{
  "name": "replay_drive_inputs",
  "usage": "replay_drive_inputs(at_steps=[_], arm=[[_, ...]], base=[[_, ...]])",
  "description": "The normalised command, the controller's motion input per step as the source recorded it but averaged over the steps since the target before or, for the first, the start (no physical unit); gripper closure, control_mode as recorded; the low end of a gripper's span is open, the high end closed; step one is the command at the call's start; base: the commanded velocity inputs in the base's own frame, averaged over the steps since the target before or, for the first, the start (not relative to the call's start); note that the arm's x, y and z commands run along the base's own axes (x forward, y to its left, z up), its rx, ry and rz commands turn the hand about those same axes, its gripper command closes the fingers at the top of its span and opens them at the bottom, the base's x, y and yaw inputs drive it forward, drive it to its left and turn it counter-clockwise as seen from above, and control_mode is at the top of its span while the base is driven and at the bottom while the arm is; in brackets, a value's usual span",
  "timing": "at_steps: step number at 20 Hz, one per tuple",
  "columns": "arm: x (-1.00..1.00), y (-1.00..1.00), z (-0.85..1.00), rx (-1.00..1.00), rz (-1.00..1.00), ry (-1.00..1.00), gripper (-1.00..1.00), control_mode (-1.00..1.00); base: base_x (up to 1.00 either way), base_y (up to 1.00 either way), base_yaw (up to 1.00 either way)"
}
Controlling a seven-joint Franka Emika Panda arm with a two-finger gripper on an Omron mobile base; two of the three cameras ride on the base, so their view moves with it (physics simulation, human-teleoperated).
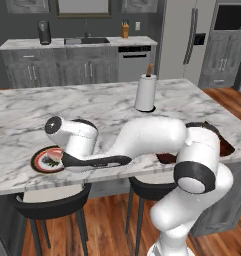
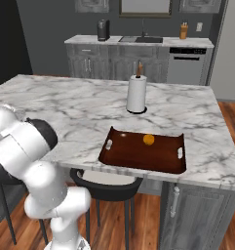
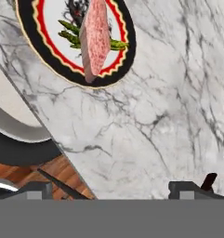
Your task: Create a steak meal by picking up the steak and asparagus from the tray and placing them on the plate. Leave the orange on the tray.
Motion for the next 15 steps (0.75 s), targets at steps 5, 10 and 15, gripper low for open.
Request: replay_drive_inputs(at_steps=[5,10,15], arm=[[-0.25,-0.65,0.84,0.16,-0.01,-0.16,-1.0,-1.0],[-0.18,-0.73,0.28,0.25,0.08,-0.13,-1.0,-1.0],[-0.14,-1.0,0.0,0.33,0.13,-0.05,-1.0,-1.0]], base=[[0.0,0.0,0.0],[0.0,0.0,0.0],[0.0,0.0,0.0]])
